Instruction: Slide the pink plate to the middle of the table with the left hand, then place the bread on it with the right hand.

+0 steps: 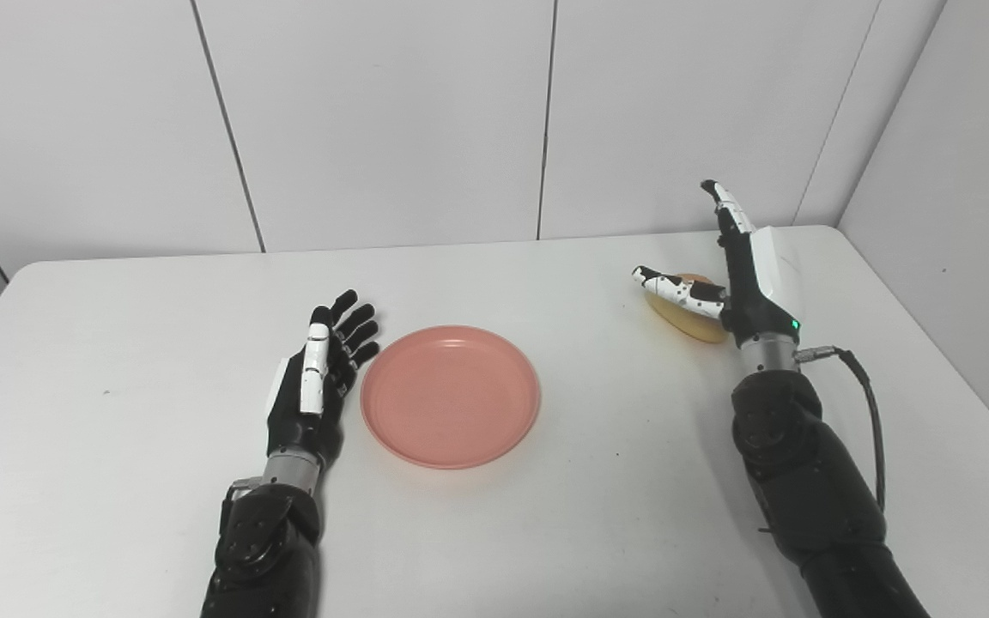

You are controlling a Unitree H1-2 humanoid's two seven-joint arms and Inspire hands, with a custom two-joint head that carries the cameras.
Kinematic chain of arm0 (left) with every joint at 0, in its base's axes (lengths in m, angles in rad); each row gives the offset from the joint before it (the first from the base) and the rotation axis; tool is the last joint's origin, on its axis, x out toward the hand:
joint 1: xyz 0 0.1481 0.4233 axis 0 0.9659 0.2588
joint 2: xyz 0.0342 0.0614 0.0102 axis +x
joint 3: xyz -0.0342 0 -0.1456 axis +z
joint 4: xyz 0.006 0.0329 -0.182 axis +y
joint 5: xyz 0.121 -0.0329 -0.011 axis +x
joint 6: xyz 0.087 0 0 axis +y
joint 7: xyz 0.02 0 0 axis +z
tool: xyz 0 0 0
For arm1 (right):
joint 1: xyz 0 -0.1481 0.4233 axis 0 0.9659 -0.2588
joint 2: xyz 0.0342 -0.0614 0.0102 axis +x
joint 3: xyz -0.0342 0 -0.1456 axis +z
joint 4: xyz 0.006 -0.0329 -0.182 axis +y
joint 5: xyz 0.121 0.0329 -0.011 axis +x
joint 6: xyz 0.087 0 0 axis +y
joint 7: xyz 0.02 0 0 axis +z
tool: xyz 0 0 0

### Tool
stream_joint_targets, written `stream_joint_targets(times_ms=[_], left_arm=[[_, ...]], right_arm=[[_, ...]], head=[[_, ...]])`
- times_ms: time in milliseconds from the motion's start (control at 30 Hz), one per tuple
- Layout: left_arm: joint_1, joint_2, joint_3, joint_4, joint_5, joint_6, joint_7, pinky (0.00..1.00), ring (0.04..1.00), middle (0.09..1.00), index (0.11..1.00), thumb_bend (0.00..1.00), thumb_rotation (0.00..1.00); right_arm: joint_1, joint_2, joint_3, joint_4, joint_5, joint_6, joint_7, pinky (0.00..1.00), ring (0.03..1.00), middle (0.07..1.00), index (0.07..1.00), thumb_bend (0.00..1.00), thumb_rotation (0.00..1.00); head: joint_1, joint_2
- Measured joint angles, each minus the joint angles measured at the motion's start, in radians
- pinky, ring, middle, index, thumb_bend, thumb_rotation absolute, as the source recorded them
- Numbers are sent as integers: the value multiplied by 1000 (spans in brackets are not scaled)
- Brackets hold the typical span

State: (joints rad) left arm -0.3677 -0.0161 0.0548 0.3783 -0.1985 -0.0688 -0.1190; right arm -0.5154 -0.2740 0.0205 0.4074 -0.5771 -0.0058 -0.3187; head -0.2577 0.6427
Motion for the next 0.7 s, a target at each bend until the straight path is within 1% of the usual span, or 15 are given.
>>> stream_joint_targets(times_ms=[67,167,233,367,500,700], left_arm=[[-1,0,0,0,0,0,-1,874,887,876,874,495,1000],[-2,0,3,3,0,-6,-2,875,885,874,871,495,1000],[-3,0,2,5,1,-7,-2,877,887,875,873,497,1000],[-3,0,2,5,1,-8,-2,878,887,875,872,486,1000],[-3,0,0,4,2,-8,-2,880,889,875,875,475,1000],[-3,0,-1,4,3,-8,0,878,890,878,878,469,1000]], right_arm=[[-1,-10,10,13,-14,28,4,727,849,887,881,782,400],[-7,-19,26,37,-28,43,4,719,841,880,878,802,353],[-10,-25,33,50,-32,50,4,735,846,879,879,808,327],[-16,-40,46,83,-35,65,3,750,841,872,869,808,298],[-19,-47,57,115,-33,72,5,743,844,880,876,806,307],[-19,-47,88,117,-33,118,48,711,815,875,870,771,260]], head=[[0,0],[2,2],[2,0],[2,0],[5,5],[8,5]])
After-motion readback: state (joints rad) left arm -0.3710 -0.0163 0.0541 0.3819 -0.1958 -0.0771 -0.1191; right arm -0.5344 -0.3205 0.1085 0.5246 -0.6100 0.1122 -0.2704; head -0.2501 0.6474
